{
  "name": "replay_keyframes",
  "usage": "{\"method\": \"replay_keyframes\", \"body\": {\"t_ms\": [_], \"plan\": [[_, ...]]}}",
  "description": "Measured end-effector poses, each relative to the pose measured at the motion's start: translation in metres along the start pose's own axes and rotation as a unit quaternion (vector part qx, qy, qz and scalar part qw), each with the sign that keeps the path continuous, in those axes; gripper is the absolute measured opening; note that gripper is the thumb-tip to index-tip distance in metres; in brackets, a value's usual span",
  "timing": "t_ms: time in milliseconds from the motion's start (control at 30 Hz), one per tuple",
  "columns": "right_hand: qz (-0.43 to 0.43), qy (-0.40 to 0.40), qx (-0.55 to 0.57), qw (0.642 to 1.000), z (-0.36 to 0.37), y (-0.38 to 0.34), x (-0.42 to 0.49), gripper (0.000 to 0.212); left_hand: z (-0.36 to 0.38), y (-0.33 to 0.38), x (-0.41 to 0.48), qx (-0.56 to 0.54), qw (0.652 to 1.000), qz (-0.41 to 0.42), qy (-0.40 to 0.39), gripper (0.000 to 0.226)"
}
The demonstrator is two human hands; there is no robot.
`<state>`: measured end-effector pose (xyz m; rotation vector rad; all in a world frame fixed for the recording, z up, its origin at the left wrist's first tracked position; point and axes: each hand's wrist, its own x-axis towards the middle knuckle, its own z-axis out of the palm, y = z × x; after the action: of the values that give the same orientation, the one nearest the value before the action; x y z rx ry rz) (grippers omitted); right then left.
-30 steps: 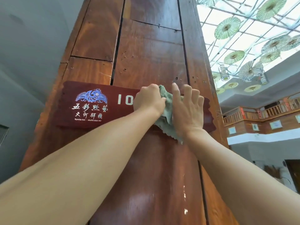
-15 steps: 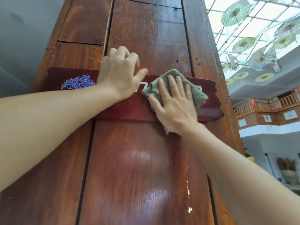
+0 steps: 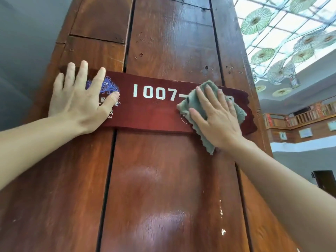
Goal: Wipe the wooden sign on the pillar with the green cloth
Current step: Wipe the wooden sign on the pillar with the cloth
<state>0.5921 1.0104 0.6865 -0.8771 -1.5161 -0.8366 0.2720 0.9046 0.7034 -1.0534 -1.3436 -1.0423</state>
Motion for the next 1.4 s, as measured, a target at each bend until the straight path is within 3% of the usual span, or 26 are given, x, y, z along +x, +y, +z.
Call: {"method": "replay_keyframes", "body": {"t_ms": [100, 167, 233, 300, 367, 400, 467, 500, 567, 633, 700, 800, 867, 933, 1067, 1133, 1200, 1267, 1333, 1400], "plan": [[0.204, -0.037, 0.004, 0.978, -0.024, 0.054, 0.026, 0.068, 0.005, 0.000, -0.003, 0.018, 1.000, 0.001, 0.021, 0.085], [0.269, -0.033, 0.024, 0.962, -0.023, 0.045, 0.029, 0.071, 0.006, 0.002, -0.004, 0.025, 0.999, -0.006, 0.033, 0.084], [0.178, -0.015, -0.009, 0.984, -0.007, 0.002, 0.016, 0.074, 0.006, 0.003, -0.003, 0.024, 0.999, -0.013, 0.031, 0.083], [-0.010, 0.001, -0.024, 1.000, 0.011, -0.039, -0.014, 0.071, 0.007, 0.001, -0.004, 0.026, 0.999, -0.016, 0.024, 0.083], [-0.145, -0.021, -0.033, 0.989, 0.013, -0.047, -0.033, 0.065, 0.006, 0.001, -0.003, 0.027, 0.999, -0.017, 0.020, 0.085], [-0.170, -0.040, -0.022, 0.984, 0.005, -0.038, -0.028, 0.061, 0.005, 0.001, -0.002, 0.027, 0.999, -0.015, 0.017, 0.085], [-0.137, -0.055, -0.001, 0.989, -0.011, -0.013, -0.008, 0.058, 0.004, 0.002, -0.003, 0.027, 0.999, -0.015, 0.014, 0.085], [-0.076, -0.066, 0.015, 0.995, -0.019, -0.003, 0.006, 0.062, 0.003, 0.002, -0.004, 0.026, 0.999, -0.016, 0.014, 0.085], [0.073, -0.094, 0.040, 0.992, -0.033, 0.002, 0.034, 0.084, 0.004, 0.003, -0.004, 0.028, 0.999, -0.015, 0.016, 0.085], [0.129, -0.108, 0.028, 0.985, -0.031, -0.019, 0.052, 0.099, 0.005, 0.003, -0.004, 0.027, 0.999, -0.013, 0.020, 0.085], [0.055, -0.092, 0.027, 0.994, -0.018, -0.060, 0.050, 0.092, 0.005, 0.003, -0.003, 0.024, 0.999, -0.013, 0.024, 0.085], [-0.162, -0.077, 0.057, 0.982, 0.006, -0.107, 0.007, 0.088, 0.006, 0.001, -0.005, 0.022, 0.999, -0.010, 0.027, 0.086], [-0.211, -0.078, 0.033, 0.974, 0.012, -0.096, -0.009, 0.084, 0.006, 0.001, -0.005, 0.017, 0.999, -0.010, 0.029, 0.086], [-0.152, -0.046, -0.023, 0.987, 0.006, -0.064, 0.005, 0.088, 0.005, 0.000, -0.004, 0.014, 1.000, -0.008, 0.024, 0.087], [0.086, -0.057, -0.061, 0.993, -0.017, -0.007, 0.049, 0.081, 0.006, -0.001, -0.006, 0.014, 0.999, -0.006, 0.028, 0.083], [0.121, -0.054, -0.046, 0.990, -0.014, -0.013, 0.057, 0.079, 0.007, 0.001, -0.006, 0.015, 0.999, -0.008, 0.034, 0.081], [0.044, -0.045, -0.041, 0.997, -0.003, -0.046, 0.049, 0.079, 0.006, 0.002, -0.006, 0.014, 0.999, -0.008, 0.035, 0.079], [-0.129, -0.016, -0.050, 0.990, 0.011, -0.081, 0.021, 0.079, 0.006, 0.001, -0.006, 0.014, 0.999, -0.006, 0.034, 0.077], [-0.314, -0.023, -0.090, 0.945, 0.015, -0.087, -0.009, 0.074, 0.006, 0.000, -0.006, 0.016, 0.999, -0.002, 0.033, 0.076], [-0.363, -0.044, -0.124, 0.922, 0.004, -0.062, -0.006, 0.069, 0.007, -0.001, -0.006, 0.015, 0.999, 0.000, 0.032, 0.075]]}}
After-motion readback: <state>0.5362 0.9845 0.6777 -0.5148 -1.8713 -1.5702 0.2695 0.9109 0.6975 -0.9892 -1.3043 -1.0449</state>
